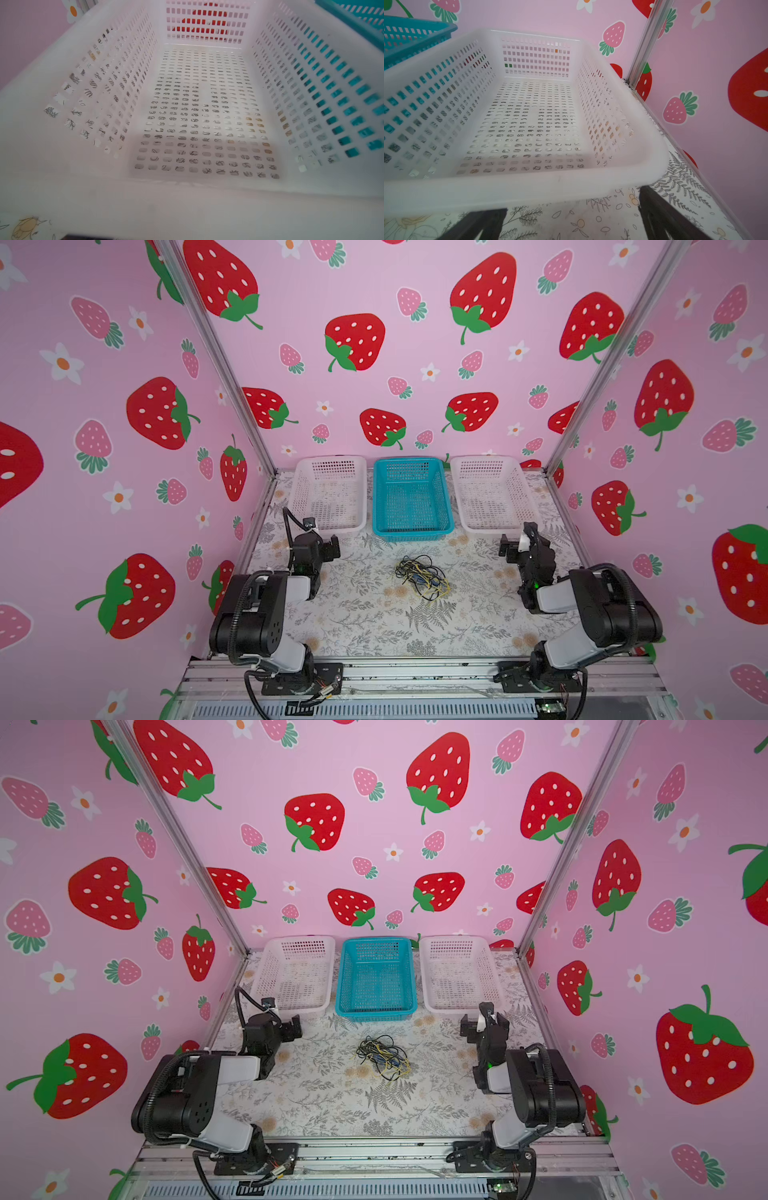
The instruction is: Untangle the cables
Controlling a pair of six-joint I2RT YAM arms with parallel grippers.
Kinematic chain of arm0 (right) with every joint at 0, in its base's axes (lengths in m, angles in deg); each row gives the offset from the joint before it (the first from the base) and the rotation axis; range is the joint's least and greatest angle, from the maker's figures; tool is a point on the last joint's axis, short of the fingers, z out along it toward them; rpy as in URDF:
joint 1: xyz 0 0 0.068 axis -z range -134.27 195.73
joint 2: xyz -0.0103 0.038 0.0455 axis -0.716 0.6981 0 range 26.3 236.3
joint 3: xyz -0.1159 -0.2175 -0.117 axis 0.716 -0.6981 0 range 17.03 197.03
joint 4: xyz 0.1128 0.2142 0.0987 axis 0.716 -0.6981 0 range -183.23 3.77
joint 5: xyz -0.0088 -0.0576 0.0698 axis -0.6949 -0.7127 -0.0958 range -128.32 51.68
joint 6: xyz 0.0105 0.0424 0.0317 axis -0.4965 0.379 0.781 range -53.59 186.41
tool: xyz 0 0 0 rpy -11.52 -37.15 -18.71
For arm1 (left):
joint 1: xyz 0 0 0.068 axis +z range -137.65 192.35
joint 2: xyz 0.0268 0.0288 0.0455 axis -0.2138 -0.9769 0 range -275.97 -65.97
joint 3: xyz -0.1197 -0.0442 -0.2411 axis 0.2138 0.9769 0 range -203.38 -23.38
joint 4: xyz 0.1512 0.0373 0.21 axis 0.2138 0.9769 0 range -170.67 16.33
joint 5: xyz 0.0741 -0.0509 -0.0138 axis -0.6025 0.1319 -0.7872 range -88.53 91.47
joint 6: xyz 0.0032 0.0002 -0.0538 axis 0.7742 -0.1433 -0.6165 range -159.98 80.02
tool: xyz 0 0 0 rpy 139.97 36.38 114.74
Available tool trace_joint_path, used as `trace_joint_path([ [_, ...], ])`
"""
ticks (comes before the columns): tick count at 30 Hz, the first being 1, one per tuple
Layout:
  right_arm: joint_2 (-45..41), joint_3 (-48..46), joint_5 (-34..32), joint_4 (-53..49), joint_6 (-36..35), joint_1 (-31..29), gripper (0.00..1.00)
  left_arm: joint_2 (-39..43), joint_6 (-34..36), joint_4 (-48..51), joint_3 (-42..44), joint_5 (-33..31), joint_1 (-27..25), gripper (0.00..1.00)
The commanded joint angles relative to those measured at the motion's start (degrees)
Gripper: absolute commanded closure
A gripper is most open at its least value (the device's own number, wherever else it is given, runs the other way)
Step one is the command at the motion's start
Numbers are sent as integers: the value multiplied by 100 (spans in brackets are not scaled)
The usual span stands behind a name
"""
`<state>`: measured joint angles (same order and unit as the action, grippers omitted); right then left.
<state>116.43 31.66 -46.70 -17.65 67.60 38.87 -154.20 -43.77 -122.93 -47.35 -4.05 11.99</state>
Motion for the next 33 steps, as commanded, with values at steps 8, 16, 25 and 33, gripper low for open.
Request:
trace_joint_path([
  [8,5,84,-32,314,-102,-14,1,-52,124,-195,-179,-14,27,1],
  [16,5,90,-32,314,-102,-18,1,-54,124,-195,-179,-24,29,1],
  [25,-3,75,-26,318,-108,-12,1,-46,124,-201,-185,-19,27,1],
  [33,-1130,-59,60,-393,-150,-106,1,325,177,431,-344,179,28,1],
])
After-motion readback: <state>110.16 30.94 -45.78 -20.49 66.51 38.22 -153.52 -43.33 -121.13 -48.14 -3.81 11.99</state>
